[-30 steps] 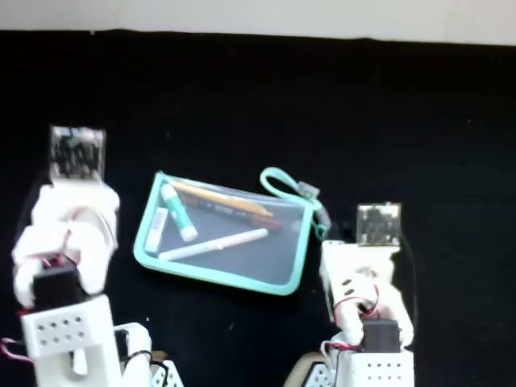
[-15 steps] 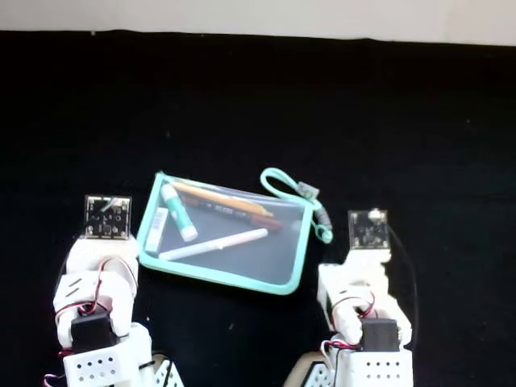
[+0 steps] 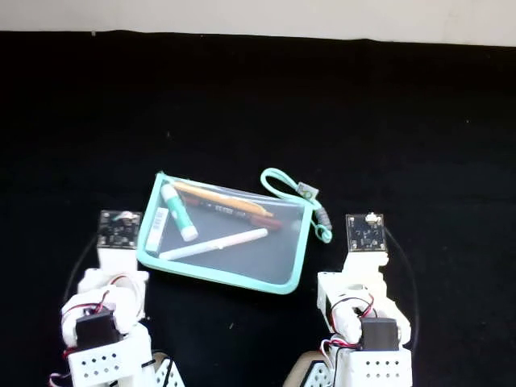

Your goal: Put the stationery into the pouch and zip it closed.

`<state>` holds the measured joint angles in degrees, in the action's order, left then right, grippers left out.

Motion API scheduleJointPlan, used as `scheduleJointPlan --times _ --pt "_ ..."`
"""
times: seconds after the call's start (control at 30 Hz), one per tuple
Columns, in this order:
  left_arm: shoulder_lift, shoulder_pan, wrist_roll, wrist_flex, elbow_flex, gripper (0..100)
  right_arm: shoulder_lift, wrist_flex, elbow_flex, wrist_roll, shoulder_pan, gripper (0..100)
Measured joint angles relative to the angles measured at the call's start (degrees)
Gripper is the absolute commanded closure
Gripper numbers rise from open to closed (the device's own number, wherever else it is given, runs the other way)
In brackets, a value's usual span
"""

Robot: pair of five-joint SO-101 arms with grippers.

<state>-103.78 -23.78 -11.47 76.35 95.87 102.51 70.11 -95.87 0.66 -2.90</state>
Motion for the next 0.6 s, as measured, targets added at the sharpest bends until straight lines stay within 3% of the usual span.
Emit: scheduleJointPlan --times 0.17,0.6 --pt "0.09 -4.4 0.09 0.0 0.18 99 0.0 0.0 0.0 0.0 0.0 94.0" --pt "0.09 -4.92 0.09 0.0 0.18 99 0.0 0.0 -0.09 0.0 0.0 94.0"
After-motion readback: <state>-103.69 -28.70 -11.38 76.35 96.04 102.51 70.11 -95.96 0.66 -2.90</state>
